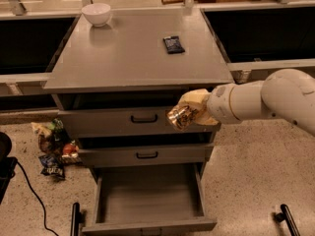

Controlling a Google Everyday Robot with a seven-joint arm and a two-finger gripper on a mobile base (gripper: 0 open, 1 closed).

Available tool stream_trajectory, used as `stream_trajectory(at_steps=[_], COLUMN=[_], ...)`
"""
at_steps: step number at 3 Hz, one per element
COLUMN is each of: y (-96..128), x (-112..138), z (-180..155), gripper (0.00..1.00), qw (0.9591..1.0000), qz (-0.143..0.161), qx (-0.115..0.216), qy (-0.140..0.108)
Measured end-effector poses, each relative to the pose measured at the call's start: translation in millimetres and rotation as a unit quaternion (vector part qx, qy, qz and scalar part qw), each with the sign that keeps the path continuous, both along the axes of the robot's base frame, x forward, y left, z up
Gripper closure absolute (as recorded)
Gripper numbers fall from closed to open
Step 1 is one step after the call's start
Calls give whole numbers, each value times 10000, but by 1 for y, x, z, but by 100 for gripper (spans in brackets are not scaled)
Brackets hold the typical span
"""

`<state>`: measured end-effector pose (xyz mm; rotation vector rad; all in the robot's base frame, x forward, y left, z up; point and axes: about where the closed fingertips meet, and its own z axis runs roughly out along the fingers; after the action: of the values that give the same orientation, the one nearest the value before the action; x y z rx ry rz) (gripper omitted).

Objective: Pick orange can from bottom drawer and place on counter

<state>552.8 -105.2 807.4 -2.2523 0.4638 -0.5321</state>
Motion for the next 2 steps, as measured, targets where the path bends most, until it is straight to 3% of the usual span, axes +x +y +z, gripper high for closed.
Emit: stream_trajectory(at_steps=[1, 2], y=[-4, -11], x=[7, 24], z=[18, 61], gripper=[100, 100], qw=[9992, 9925], qz=[157, 458], qx=[-290, -856], qy=[-233, -745])
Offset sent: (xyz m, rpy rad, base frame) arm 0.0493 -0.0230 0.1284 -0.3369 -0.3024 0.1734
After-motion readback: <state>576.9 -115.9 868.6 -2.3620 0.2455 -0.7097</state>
